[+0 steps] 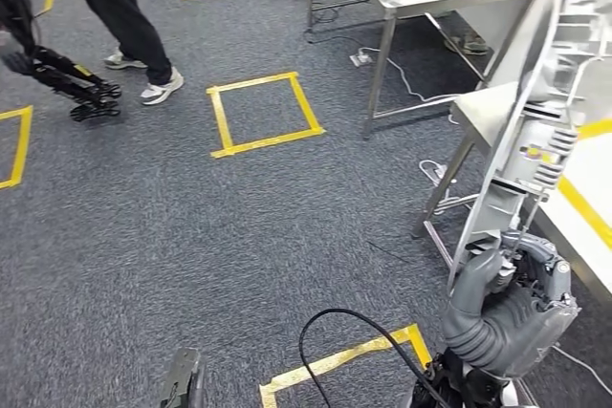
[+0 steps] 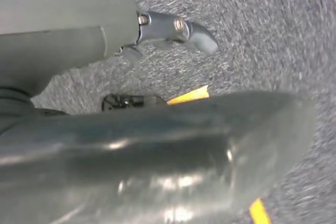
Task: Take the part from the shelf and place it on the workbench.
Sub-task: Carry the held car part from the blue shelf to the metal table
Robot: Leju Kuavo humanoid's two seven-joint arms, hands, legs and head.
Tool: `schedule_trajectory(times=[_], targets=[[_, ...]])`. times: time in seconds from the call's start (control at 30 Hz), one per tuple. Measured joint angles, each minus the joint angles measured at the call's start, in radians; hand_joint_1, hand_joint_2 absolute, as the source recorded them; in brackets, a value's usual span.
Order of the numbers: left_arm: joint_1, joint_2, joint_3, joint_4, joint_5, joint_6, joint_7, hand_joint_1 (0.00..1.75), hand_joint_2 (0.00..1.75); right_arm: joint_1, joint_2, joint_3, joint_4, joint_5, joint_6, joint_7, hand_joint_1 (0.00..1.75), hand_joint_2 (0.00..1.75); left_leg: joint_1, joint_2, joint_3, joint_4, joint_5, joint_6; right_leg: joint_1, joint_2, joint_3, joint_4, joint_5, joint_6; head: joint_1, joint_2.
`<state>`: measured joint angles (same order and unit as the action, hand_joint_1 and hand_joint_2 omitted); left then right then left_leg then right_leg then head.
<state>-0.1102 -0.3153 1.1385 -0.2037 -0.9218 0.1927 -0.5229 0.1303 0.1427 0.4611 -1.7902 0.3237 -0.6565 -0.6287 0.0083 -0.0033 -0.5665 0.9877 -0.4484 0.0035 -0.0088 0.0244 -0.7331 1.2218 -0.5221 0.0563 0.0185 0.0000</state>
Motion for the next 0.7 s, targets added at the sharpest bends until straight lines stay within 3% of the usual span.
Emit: schedule_trajectory(times=[0.03, 0.07, 0.1, 0.17, 0.23, 0.27, 0.37, 0.43, 0.5, 0.53, 0.57, 0.6, 0.63, 0.67, 0.7], targets=[[0.001, 0.001, 0.0, 0.0, -0.007, 0.002, 0.002, 0.0, 1.75, 0.0, 0.0, 0.0, 0.0, 0.0, -0.001, 0.0, 1.75, 1.75, -0.001, 0.015, 0.001, 0.0, -0.001, 0.001, -0.001, -0.01, -0.027, 0.06, -0.022, 0.002, 0.0, 0.0], [0.002, 0.001, 0.0, 0.0, -0.014, 0.003, 0.003, 0.0, 1.75, 0.0, 0.0, 0.0, 0.0, 0.0, -0.002, -0.001, 1.75, 1.75, -0.002, 0.029, 0.002, 0.0, -0.002, 0.002, -0.001, -0.015, -0.04, 0.09, -0.027, 0.003, 0.0, 0.0], [0.002, 0.001, 0.0, 0.0, -0.018, 0.003, 0.004, 0.0, 1.75, 0.0, 0.0, 0.0, 0.0, 0.0, -0.003, -0.001, 1.75, 1.75, -0.002, 0.042, 0.003, 0.001, -0.004, 0.001, -0.002, -0.019, -0.031, 0.078, -0.013, 0.004, 0.0, 0.0], [0.002, 0.001, 0.0, 0.0, -0.02, 0.004, 0.005, 0.0, 1.75, 0.0, 0.0, 0.0, 0.0, 0.0, -0.004, -0.002, 1.75, 1.75, -0.002, 0.064, 0.011, 0.001, -0.01, -0.004, -0.002, -0.047, 0.041, -0.048, 0.049, 0.004, 0.0, 0.0], [0.002, 0.002, 0.0, 0.0, -0.018, 0.006, 0.008, 0.0, 1.75, 0.0, 0.0, 0.0, 0.0, 0.0, -0.005, -0.003, 1.75, 1.75, -0.008, 0.08, 0.018, 0.003, -0.018, -0.015, 0.002, -0.082, 0.108, -0.164, 0.085, -0.002, 0.0, 0.0], [0.002, 0.003, 0.0, 0.0, -0.018, 0.008, 0.011, 0.0, 1.75, 0.0, 0.0, 0.001, 0.0, 0.0, -0.006, -0.003, 1.75, 1.75, -0.011, 0.088, 0.021, 0.004, -0.02, -0.019, 0.005, -0.089, 0.121, -0.187, 0.089, -0.007, -0.001, 0.0], [0.001, 0.003, 0.0, 0.0, -0.018, 0.009, 0.014, 0.0, 1.75, 0.001, 0.001, 0.001, -0.002, -0.001, -0.006, -0.005, 1.75, 1.75, -0.01, 0.105, 0.026, 0.004, -0.028, -0.034, 0.006, -0.056, 0.116, -0.192, 0.091, -0.026, -0.002, 0.0], [0.0, 0.003, 0.0, 0.0, -0.018, 0.009, 0.014, 0.0, 1.75, 0.002, 0.001, 0.001, -0.005, 0.0, -0.006, -0.006, 1.75, 1.75, -0.006, 0.072, 0.009, 0.049, -0.063, -0.044, 0.001, -0.033, 0.117, -0.195, 0.095, -0.037, -0.005, 0.0], [0.001, 0.004, 0.0, 0.0, -0.019, 0.009, 0.015, 0.0, 1.75, 0.002, 0.001, 0.002, -0.007, 0.0, -0.006, -0.007, 1.75, 1.75, -0.005, 0.025, -0.053, 0.181, -0.13, -0.048, -0.003, -0.01, 0.116, -0.195, 0.096, -0.043, -0.01, 0.0], [0.003, 0.005, 0.0, 0.0, -0.019, 0.009, 0.015, 0.0, 1.75, 0.002, 0.001, 0.002, -0.007, 0.0, -0.006, -0.008, 1.75, 1.75, -0.005, 0.013, -0.091, 0.253, -0.158, -0.048, -0.003, 0.004, 0.116, -0.195, 0.096, -0.044, -0.012, 0.0], [0.005, 0.005, 0.0, 0.0, -0.019, 0.009, 0.015, 0.0, 1.75, 0.002, 0.001, 0.002, -0.007, 0.0, -0.006, -0.008, 1.75, 1.75, -0.005, 0.009, -0.115, 0.295, -0.164, -0.048, -0.003, 0.018, 0.116, -0.195, 0.096, -0.044, -0.013, 0.0], [0.006, 0.005, 0.0, 0.0, -0.019, 0.009, 0.015, 0.0, 1.75, 0.002, 0.001, 0.002, -0.007, 0.0, -0.006, -0.008, 1.75, 1.75, -0.005, 0.006, -0.121, 0.297, -0.15, -0.047, -0.004, 0.033, 0.116, -0.195, 0.097, -0.044, -0.013, 0.0], [0.006, 0.006, 0.0, 0.0, -0.019, 0.009, 0.015, 0.0, 1.75, 0.002, 0.001, 0.002, -0.007, 0.0, -0.006, -0.008, 1.75, 1.75, -0.003, 0.003, -0.108, 0.261, -0.117, -0.046, -0.005, 0.048, 0.117, -0.195, 0.098, -0.042, -0.013, 0.0], [0.006, 0.006, 0.0, 0.0, -0.019, 0.009, 0.015, 0.0, 1.75, 0.002, 0.001, 0.002, -0.007, 0.0, -0.006, -0.008, 1.75, 1.75, 0.0, -0.011, -0.079, 0.197, -0.077, -0.046, -0.007, 0.063, 0.117, -0.195, 0.098, -0.039, -0.013, 0.0], [0.005, 0.005, 0.0, 0.0, -0.019, 0.009, 0.015, 0.0, 1.75, 0.002, 0.001, 0.002, -0.007, 0.0, -0.006, -0.008, 1.75, 1.75, 0.005, -0.041, -0.048, 0.127, -0.044, -0.047, -0.007, 0.078, 0.116, -0.193, 0.099, -0.033, -0.014, 0.0]])
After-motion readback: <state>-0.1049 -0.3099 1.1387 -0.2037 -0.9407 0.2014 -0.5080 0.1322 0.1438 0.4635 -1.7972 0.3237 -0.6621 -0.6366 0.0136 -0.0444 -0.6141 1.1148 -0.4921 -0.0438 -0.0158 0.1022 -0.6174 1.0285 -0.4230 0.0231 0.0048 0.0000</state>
